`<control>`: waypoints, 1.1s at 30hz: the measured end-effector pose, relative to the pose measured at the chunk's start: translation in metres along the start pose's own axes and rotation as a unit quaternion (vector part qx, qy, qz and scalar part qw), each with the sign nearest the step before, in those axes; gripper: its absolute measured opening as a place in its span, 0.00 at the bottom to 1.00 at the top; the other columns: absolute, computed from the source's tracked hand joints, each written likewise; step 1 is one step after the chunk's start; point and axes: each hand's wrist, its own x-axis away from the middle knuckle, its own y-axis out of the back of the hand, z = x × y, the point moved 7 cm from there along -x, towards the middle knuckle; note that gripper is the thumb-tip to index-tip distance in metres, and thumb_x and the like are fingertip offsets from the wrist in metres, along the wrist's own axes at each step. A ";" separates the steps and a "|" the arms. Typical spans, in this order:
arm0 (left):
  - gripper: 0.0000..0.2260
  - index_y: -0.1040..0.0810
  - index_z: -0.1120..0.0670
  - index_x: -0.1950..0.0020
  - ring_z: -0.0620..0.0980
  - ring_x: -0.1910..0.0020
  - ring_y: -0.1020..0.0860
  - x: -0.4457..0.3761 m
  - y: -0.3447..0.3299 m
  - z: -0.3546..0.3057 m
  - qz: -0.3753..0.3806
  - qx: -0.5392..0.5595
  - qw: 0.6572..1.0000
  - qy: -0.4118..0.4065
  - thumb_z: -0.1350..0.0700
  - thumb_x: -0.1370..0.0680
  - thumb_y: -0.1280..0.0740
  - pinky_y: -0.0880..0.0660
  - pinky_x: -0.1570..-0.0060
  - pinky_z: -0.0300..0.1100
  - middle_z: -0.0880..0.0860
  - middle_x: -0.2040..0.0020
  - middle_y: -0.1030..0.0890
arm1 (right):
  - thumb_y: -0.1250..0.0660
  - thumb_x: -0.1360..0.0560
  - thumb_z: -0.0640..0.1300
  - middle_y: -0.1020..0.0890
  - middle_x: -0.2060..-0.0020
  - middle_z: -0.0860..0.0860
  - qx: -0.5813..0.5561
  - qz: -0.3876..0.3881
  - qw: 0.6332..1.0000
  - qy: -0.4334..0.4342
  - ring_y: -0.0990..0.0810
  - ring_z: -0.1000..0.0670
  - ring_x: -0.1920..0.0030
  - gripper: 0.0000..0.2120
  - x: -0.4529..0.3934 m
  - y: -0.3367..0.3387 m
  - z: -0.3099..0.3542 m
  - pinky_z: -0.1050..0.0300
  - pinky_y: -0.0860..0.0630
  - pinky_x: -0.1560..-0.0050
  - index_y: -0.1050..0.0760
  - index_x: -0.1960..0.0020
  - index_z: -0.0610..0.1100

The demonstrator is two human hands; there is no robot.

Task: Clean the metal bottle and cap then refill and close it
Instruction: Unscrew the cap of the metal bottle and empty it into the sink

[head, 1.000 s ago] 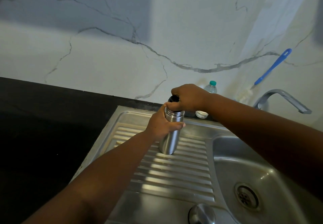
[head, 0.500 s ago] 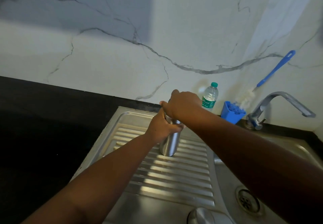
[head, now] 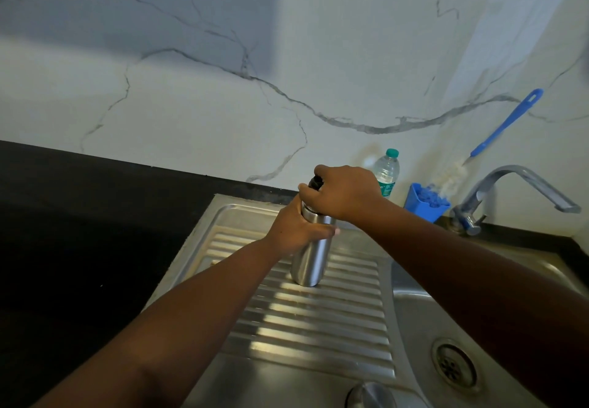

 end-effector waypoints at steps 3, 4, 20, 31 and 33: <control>0.26 0.30 0.37 0.45 0.33 0.54 0.20 -0.003 0.000 0.000 0.002 0.000 1.000 -0.005 0.56 0.33 0.20 0.22 0.49 0.37 0.42 0.51 0.18 | 0.47 0.25 0.65 0.26 0.68 0.54 -0.014 0.009 1.000 0.016 0.27 0.50 0.64 0.19 -0.003 0.000 -0.002 0.60 0.41 0.69 0.32 0.56 0.50; 0.26 0.29 0.39 0.44 0.35 0.53 0.20 -0.004 0.000 0.001 0.003 0.001 1.000 -0.004 0.55 0.34 0.20 0.21 0.48 0.40 0.43 0.50 0.18 | 0.46 0.25 0.65 0.27 0.69 0.55 -0.019 0.013 0.999 0.026 0.27 0.51 0.65 0.19 -0.004 -0.001 -0.002 0.60 0.40 0.69 0.32 0.56 0.50; 0.28 0.27 0.46 0.40 0.48 0.50 0.18 -0.008 -0.001 0.003 0.029 0.035 0.998 -0.036 0.58 0.35 0.20 0.20 0.49 0.45 0.49 0.50 0.17 | 0.41 0.27 0.67 0.23 0.52 0.53 -0.060 0.255 0.961 0.094 0.25 0.50 0.52 0.24 -0.011 0.011 -0.009 0.52 0.29 0.52 0.36 0.37 0.56; 0.27 0.26 0.50 0.39 0.49 0.52 0.18 -0.006 -0.002 0.004 0.052 0.042 0.997 -0.032 0.58 0.35 0.20 0.20 0.47 0.50 0.50 0.51 0.17 | 0.31 0.26 0.52 0.21 0.50 0.48 -0.031 0.298 0.954 0.010 0.17 0.48 0.59 0.18 -0.007 0.018 0.009 0.60 0.22 0.61 0.28 0.40 0.45; 0.26 0.26 0.50 0.40 0.47 0.54 0.18 -0.005 -0.002 0.000 0.059 0.054 0.996 -0.034 0.60 0.34 0.20 0.20 0.50 0.46 0.49 0.53 0.17 | 0.31 0.27 0.40 0.24 0.45 0.48 -0.070 0.313 0.946 0.041 0.19 0.45 0.52 0.19 -0.005 0.019 0.012 0.54 0.20 0.53 0.29 0.38 0.51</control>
